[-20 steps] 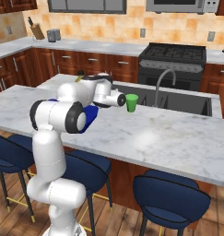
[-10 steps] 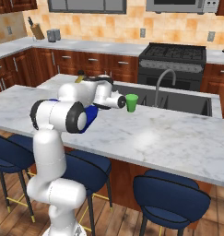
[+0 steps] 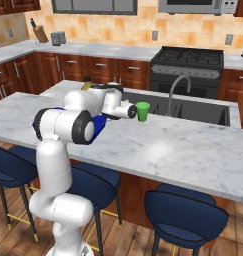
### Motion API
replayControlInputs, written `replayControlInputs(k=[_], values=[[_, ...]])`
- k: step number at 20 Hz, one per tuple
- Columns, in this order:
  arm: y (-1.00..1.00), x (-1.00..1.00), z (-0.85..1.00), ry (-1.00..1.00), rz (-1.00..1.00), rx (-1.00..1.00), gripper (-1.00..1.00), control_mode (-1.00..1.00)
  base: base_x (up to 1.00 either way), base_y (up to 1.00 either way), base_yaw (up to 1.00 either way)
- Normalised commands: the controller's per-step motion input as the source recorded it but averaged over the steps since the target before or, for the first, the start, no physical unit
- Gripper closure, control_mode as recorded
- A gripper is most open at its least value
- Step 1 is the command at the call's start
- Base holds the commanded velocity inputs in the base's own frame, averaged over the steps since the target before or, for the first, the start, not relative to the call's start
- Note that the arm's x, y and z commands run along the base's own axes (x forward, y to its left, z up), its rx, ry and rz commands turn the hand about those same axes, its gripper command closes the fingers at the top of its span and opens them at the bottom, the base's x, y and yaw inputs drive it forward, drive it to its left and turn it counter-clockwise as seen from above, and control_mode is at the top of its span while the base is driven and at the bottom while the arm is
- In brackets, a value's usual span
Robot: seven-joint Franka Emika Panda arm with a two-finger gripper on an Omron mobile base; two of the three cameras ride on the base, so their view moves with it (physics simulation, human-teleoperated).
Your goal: Place the drinks on the dining counter in a tight cluster.
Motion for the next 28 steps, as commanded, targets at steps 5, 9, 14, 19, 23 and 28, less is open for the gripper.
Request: replayControlInputs(k=[5, 9, 14, 19, 23, 28], values=[[-0.03, 0.02, -0.06, 0.00, 0.00, 0.00, 1.00, -1.00, 0.00, 0.00, 0.00], [-0.04, 0.00, -0.11, 0.00, 0.00, 0.00, 1.00, -1.00, 0.00, 0.00, 0.00], [-0.04, 0.00, -0.13, 0.00, 0.00, 0.00, 1.00, -1.00, 0.00, 0.00, 0.00], [-0.04, 0.00, -0.14, 0.00, 0.00, 0.00, -1.00, -1.00, 0.00, 0.00, 0.00], [-0.06, -0.03, -0.10, 0.00, 0.00, 0.00, -1.00, -1.00, 0.00, 0.00, 0.00], [-0.13, -0.06, -0.07, 0.00, 0.00, 0.01, -1.00, -1.00, 0.00, 0.00, 0.00]])
